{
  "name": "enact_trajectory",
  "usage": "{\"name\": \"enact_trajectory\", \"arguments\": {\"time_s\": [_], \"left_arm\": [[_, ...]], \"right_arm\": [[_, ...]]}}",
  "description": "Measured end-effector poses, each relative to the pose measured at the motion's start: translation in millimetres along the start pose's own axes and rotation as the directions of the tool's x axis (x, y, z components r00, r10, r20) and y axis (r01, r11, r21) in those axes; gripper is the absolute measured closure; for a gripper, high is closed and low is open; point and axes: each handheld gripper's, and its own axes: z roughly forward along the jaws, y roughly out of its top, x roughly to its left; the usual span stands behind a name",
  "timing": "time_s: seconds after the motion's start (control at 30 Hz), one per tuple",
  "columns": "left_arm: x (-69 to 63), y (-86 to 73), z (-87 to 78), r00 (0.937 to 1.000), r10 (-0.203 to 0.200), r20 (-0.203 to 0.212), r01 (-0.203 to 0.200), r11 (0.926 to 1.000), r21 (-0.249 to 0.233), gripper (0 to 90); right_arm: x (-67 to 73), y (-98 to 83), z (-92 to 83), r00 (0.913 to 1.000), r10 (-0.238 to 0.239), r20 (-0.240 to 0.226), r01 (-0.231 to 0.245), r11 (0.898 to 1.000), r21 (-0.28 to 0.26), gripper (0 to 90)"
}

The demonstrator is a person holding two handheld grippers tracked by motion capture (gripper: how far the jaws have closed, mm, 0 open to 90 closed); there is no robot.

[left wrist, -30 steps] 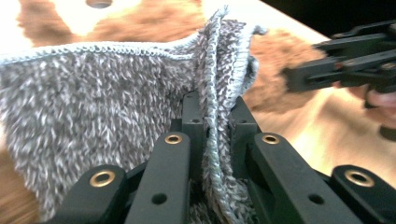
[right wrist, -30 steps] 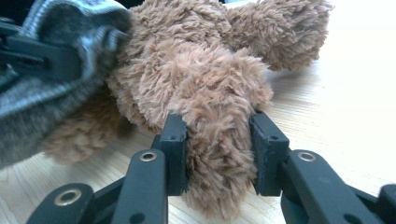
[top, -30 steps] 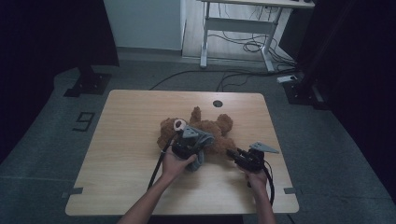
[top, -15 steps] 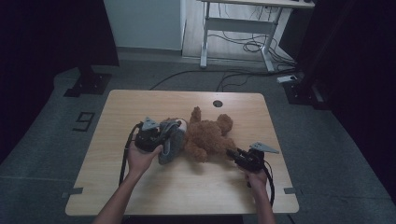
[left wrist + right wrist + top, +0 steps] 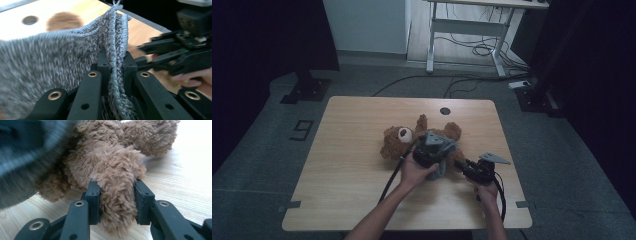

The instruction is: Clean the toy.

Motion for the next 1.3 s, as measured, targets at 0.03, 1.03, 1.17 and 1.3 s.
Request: {"name": "enact_trajectory", "arguments": {"time_s": [0.03, 1.03, 1.17, 1.3], "left_arm": [[-5.4, 1.6, 6.8, 0.9999, 0.010, 0.008, -0.010, 0.9999, 0.009, 80.7], [119.5, -78.2, -122.9, 0.9434, -0.227, -0.241, 0.221, 0.9738, -0.053, 81.0], [129.4, -87.5, -130.5, 0.9329, -0.252, -0.257, 0.246, 0.9677, -0.054, 81.0], [128.0, -89.8, -139.0, 0.9382, -0.271, -0.215, 0.255, 0.9619, -0.097, 81.3]], "right_arm": [[-0.2, 0.0, -0.1, 1.0000, 0.001, -0.001, -0.001, 1.000, 0.000, 63.4], [-1.7, -1.7, 0.3, 1.0000, -0.003, -0.004, 0.003, 1.000, 0.016, 63.5], [-2.4, -2.3, 0.9, 1.0000, -0.001, -0.004, 0.001, 1.000, 0.018, 63.5], [-2.8, -2.5, 1.3, 1.0000, 0.002, -0.004, -0.002, 1.000, 0.017, 63.5]]}}
